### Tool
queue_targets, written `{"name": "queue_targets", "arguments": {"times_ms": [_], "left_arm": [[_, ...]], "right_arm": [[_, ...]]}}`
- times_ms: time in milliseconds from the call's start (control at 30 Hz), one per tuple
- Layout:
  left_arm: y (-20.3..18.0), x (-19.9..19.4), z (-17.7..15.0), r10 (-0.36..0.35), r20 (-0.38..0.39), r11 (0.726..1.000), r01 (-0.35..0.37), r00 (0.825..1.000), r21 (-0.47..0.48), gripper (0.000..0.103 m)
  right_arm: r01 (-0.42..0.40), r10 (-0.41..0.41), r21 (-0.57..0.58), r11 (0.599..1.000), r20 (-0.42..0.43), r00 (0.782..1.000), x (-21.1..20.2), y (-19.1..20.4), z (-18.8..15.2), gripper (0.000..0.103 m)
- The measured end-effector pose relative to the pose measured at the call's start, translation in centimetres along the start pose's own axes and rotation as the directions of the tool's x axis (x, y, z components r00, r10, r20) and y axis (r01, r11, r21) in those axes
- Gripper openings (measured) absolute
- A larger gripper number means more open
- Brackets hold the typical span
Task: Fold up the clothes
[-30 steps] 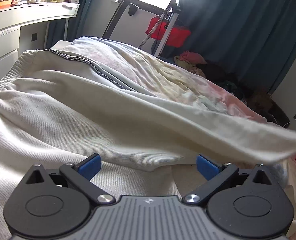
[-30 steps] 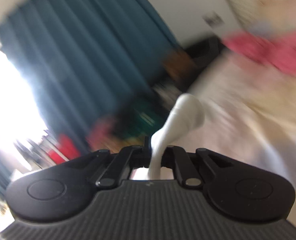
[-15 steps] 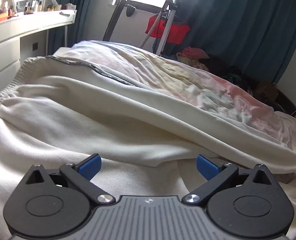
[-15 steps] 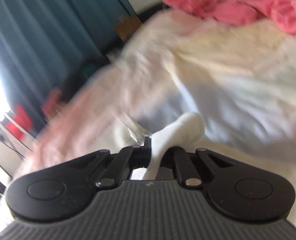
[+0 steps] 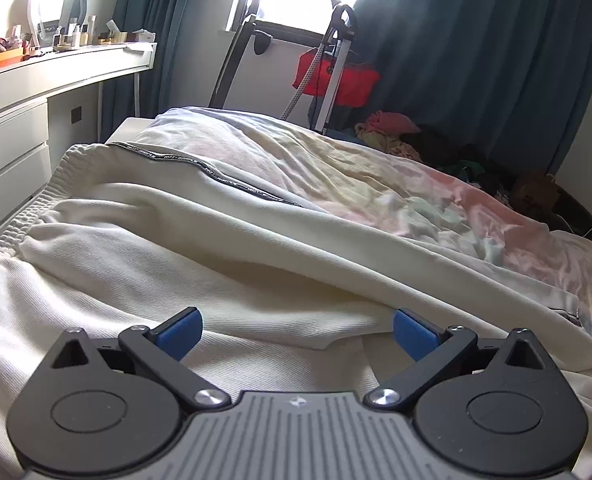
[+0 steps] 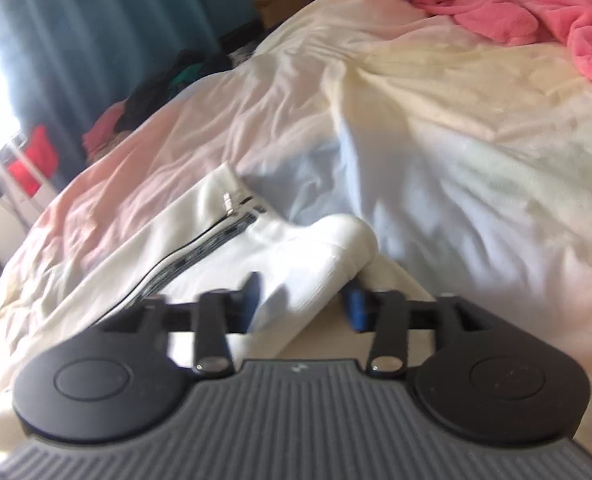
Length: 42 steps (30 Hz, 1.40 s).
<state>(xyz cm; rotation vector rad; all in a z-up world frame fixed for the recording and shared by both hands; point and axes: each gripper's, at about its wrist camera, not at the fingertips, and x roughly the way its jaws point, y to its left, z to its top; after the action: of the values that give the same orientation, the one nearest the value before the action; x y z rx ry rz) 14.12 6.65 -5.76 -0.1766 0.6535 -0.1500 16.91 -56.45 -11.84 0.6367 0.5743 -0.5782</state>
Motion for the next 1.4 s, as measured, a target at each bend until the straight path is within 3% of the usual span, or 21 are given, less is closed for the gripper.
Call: {"name": "queue_targets", "arguments": {"times_ms": [67,167,267,433,633,733,867,1000,1133,1267,1400], "left_arm": [[-0.5,-0.3,-0.2,0.009,0.017,1.0,-0.01,1.0,0.02,0.102],[-0.8,-1.3,-0.5,0.008,0.031,0.999,-0.009,0.999,0.03,0.102],[-0.8,-2.4,-0.7,-0.001,0.034,1.0,0.0,0.999,0.028,0.102],[0.7,-4.5,-0.7,0.001,0.019,0.999,0.0,1.0,-0.034,0.102],[8.2,-8.8,0.0,0.143,-0.042,0.972,-0.148,0.989,-0.183,0.102],[13.0,-10.5,0.0,0.206,-0.122,0.916,-0.235,0.971,-0.326,0.102],[19.2,-11.9,0.0,0.199,-0.18,0.793,-0.266,0.963,-0.548,0.101],[22.7,-11.4,-0.4,0.276,-0.205,0.723,-0.343,0.939,-0.6,0.099],[23.9,-9.6,-0.8,0.223,-0.231,0.68,-0.321,0.947,-0.659,0.093],[24.2,-7.5,-1.7,0.081,-0.225,0.652,-0.222,0.971,-0.725,0.087],[25.4,-6.3,-3.1,-0.041,-0.164,0.58,-0.11,0.986,-0.807,0.07]], "right_arm": [[0.017,-0.016,-0.049,0.999,0.001,1.0,-2.1,0.4,0.0,0.077],[0.013,-0.009,-0.136,0.991,0.026,1.0,-5.9,0.8,-0.5,0.077],[0.001,0.004,-0.134,0.991,0.036,0.999,-9.2,-0.2,-1.1,0.078],[0.009,-0.013,0.078,0.997,0.044,0.999,-12.1,-5.4,-2.2,0.078],[-0.042,0.039,0.333,0.942,0.016,0.999,-11.2,-11.0,-4.4,0.076],[-0.025,0.02,0.341,0.94,0.019,1.0,-11.1,-11.3,-4.7,0.069],[0.014,-0.056,0.345,0.938,0.11,0.992,-12.9,-11.6,-4.8,0.072],[-0.003,-0.033,0.405,0.914,0.083,0.996,-13.2,-13.4,-5.2,0.072],[-0.064,0.047,0.431,0.9,0.05,0.998,-12.8,-14.6,-5.9,0.072],[-0.109,0.103,0.453,0.885,0.037,0.994,-11.7,-14.4,-6.7,0.072],[-0.146,0.147,0.459,0.877,0.034,0.989,-10.3,-13.4,-7.2,0.067]]}}
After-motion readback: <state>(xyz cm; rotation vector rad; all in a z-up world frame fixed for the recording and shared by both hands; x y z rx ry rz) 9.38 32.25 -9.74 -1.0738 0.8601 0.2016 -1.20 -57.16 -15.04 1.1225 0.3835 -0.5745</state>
